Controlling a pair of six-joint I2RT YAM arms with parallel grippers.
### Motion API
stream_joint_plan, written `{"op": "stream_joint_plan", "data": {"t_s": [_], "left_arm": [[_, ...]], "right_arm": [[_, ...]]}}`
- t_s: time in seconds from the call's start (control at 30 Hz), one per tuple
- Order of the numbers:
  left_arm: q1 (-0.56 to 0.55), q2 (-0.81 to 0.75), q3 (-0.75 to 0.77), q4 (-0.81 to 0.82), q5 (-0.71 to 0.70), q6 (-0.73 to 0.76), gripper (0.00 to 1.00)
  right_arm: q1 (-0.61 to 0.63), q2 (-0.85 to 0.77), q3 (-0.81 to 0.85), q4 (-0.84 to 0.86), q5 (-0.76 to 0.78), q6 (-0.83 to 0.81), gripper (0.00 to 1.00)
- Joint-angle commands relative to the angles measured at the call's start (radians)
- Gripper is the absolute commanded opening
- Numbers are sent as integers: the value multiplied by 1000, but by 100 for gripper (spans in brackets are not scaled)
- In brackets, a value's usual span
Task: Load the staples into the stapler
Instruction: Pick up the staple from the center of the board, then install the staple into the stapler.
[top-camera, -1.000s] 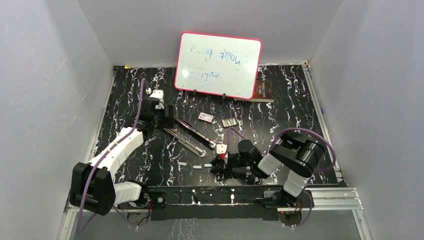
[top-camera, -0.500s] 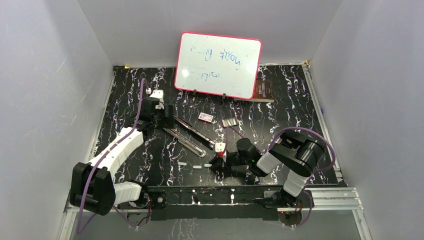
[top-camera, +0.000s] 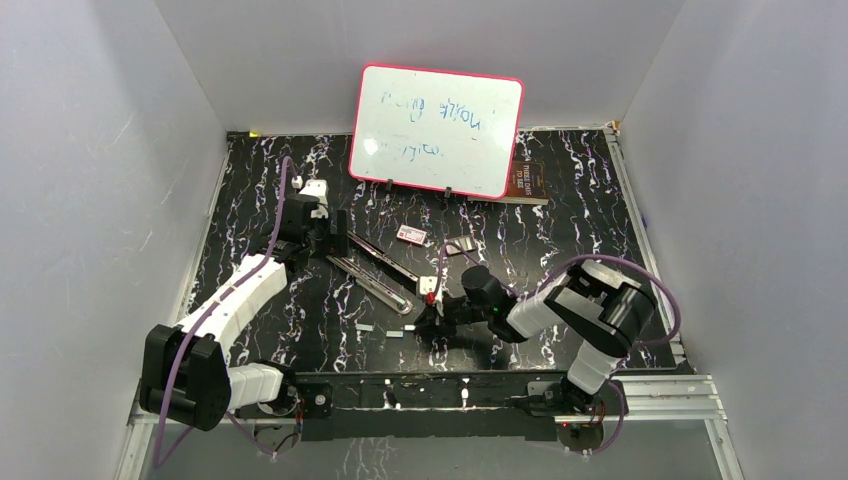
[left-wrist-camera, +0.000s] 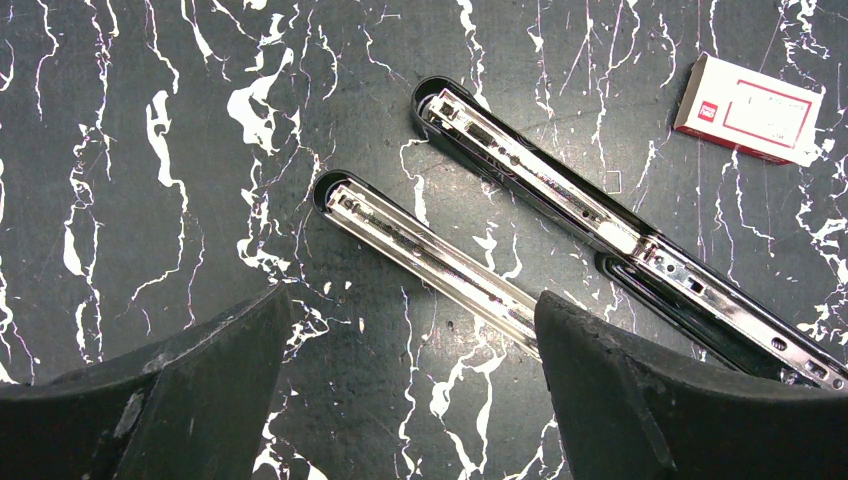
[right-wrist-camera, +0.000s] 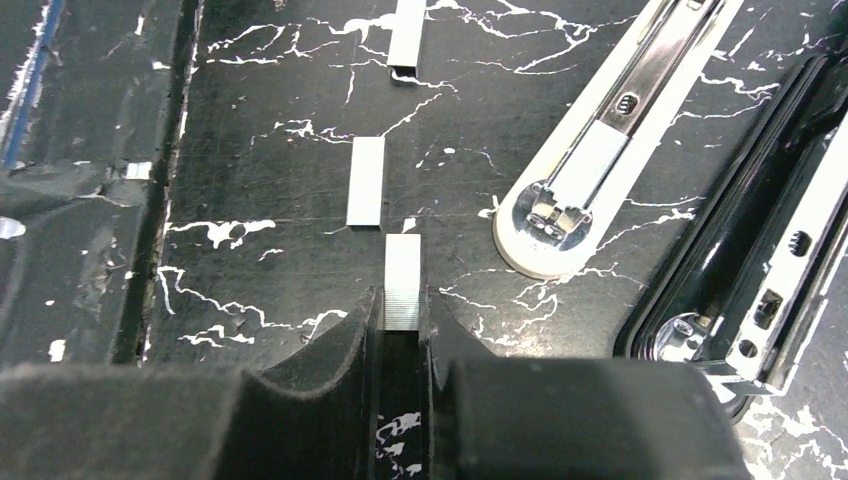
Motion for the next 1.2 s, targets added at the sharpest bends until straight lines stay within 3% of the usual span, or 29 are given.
{"op": "stream_joint_plan", "data": {"t_s": [0.0,0.2,0.47,0.63,0.8,1.17], "left_arm": [[4,-22,6,-7,8,1,90],[4,-30,9,-9,11,1,90],[3,-21,24,-43,-12,-3,90],[6,-7,29,-52,-15,-4,90],[5,15,34,-57,-14,-3,90],[-11,23,26,-57,-46,8,91]], "right_arm": [[-3,-84,39,-75,-23,44,5],[9,-228,103,-146,16,87,1],[47,-305,188,-246,278,188,0],[93,-262,279,-371,481,265,0],[162,-187,358,-411,616,238,0],[194,-75,471,-479,720,357,0]]}}
